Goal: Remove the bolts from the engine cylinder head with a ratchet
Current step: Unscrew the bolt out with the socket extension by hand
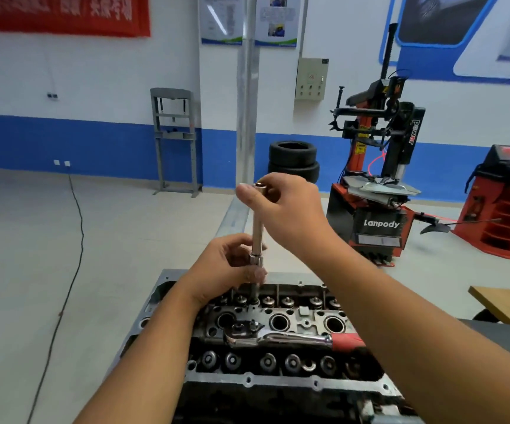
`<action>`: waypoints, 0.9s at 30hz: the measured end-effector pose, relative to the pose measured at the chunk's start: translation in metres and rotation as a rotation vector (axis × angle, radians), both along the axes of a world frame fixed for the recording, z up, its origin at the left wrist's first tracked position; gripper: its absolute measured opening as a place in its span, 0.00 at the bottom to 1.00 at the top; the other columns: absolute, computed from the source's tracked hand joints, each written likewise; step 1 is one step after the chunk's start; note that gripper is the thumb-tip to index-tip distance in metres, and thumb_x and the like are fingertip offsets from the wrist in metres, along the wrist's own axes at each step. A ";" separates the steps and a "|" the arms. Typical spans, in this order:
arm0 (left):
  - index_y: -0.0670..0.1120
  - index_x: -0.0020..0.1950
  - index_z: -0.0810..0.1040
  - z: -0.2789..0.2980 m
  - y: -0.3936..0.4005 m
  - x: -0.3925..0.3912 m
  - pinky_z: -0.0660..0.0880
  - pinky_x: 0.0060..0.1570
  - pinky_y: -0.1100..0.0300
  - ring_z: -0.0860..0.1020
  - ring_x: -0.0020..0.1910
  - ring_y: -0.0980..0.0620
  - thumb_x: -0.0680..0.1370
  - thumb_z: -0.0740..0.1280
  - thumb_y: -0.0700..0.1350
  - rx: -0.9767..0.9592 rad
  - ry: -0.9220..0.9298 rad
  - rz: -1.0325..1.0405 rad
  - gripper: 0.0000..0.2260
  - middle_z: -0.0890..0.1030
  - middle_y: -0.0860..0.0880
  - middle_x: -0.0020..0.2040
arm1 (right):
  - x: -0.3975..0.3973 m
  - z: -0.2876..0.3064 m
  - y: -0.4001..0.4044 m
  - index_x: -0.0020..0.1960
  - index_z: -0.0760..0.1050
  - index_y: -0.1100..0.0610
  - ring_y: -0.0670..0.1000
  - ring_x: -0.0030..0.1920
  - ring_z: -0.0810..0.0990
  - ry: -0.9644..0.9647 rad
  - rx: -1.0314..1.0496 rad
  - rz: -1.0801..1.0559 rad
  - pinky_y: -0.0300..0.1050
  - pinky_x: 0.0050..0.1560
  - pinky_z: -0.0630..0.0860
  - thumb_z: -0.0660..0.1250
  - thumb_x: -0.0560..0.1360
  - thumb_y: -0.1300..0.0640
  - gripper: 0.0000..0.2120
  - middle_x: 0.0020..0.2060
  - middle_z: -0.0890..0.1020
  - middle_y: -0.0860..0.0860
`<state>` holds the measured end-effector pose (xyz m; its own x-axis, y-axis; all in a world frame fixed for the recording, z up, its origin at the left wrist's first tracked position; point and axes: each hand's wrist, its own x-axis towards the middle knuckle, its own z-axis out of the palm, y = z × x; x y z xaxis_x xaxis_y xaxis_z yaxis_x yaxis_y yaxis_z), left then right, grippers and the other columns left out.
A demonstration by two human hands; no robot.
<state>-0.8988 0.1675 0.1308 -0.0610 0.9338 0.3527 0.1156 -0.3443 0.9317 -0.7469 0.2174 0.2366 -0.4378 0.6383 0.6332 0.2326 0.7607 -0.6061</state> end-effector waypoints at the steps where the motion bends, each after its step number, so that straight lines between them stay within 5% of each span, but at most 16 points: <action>1: 0.54 0.59 0.83 0.001 0.000 0.000 0.81 0.50 0.42 0.85 0.50 0.34 0.68 0.83 0.49 -0.001 0.011 -0.001 0.21 0.86 0.38 0.48 | 0.005 0.009 -0.001 0.38 0.78 0.52 0.48 0.32 0.75 -0.086 0.045 -0.034 0.45 0.34 0.71 0.71 0.77 0.37 0.20 0.30 0.78 0.49; 6: 0.57 0.63 0.83 0.004 -0.005 0.001 0.79 0.44 0.58 0.86 0.52 0.44 0.78 0.73 0.58 -0.018 0.073 -0.084 0.15 0.87 0.42 0.54 | 0.012 0.049 -0.009 0.46 0.80 0.59 0.49 0.34 0.74 -0.567 0.169 -0.075 0.40 0.33 0.69 0.70 0.80 0.44 0.18 0.36 0.79 0.52; 9: 0.52 0.63 0.82 0.003 -0.007 -0.001 0.81 0.46 0.52 0.85 0.53 0.41 0.78 0.74 0.58 -0.024 0.049 -0.134 0.18 0.86 0.41 0.56 | 0.016 0.066 -0.016 0.57 0.81 0.55 0.45 0.41 0.77 -0.748 0.304 -0.016 0.34 0.37 0.71 0.68 0.83 0.53 0.07 0.44 0.81 0.47; 12: 0.50 0.58 0.84 0.002 -0.005 -0.004 0.84 0.49 0.45 0.86 0.52 0.40 0.78 0.75 0.48 -0.007 0.047 -0.121 0.09 0.86 0.40 0.54 | 0.021 0.076 -0.020 0.59 0.83 0.51 0.37 0.41 0.74 -0.776 0.329 0.096 0.26 0.37 0.69 0.68 0.81 0.62 0.10 0.43 0.77 0.39; 14: 0.51 0.51 0.85 0.002 -0.003 -0.003 0.84 0.46 0.52 0.87 0.50 0.41 0.73 0.78 0.43 0.005 0.022 -0.073 0.09 0.87 0.40 0.51 | 0.019 0.069 -0.021 0.59 0.83 0.50 0.38 0.42 0.76 -0.659 0.262 0.129 0.28 0.40 0.68 0.72 0.80 0.56 0.09 0.42 0.77 0.38; 17: 0.51 0.46 0.84 0.005 -0.004 0.002 0.82 0.49 0.57 0.87 0.48 0.45 0.65 0.84 0.43 0.035 -0.010 -0.020 0.14 0.87 0.42 0.46 | 0.012 0.033 -0.021 0.53 0.80 0.50 0.44 0.42 0.84 -0.168 -0.027 0.125 0.39 0.47 0.80 0.77 0.76 0.52 0.09 0.43 0.83 0.45; 21: 0.45 0.57 0.84 0.005 -0.003 0.006 0.81 0.49 0.60 0.86 0.51 0.47 0.78 0.76 0.45 0.009 0.061 -0.062 0.10 0.88 0.45 0.52 | -0.002 -0.012 -0.026 0.52 0.78 0.56 0.51 0.40 0.88 0.530 -0.458 0.186 0.48 0.46 0.85 0.77 0.77 0.56 0.09 0.42 0.85 0.55; 23: 0.47 0.60 0.84 0.005 -0.006 0.004 0.80 0.47 0.61 0.85 0.50 0.49 0.82 0.70 0.45 -0.012 0.057 -0.169 0.08 0.87 0.46 0.52 | -0.013 -0.026 -0.026 0.51 0.78 0.58 0.53 0.37 0.87 0.646 -0.544 0.255 0.49 0.43 0.84 0.74 0.79 0.52 0.10 0.38 0.85 0.52; 27: 0.43 0.61 0.83 0.001 -0.012 -0.010 0.80 0.47 0.59 0.85 0.51 0.49 0.81 0.68 0.42 -0.073 -0.040 -0.211 0.10 0.86 0.46 0.52 | -0.030 -0.037 -0.025 0.49 0.80 0.56 0.50 0.29 0.76 0.557 -0.523 0.387 0.44 0.30 0.74 0.65 0.83 0.43 0.16 0.32 0.80 0.50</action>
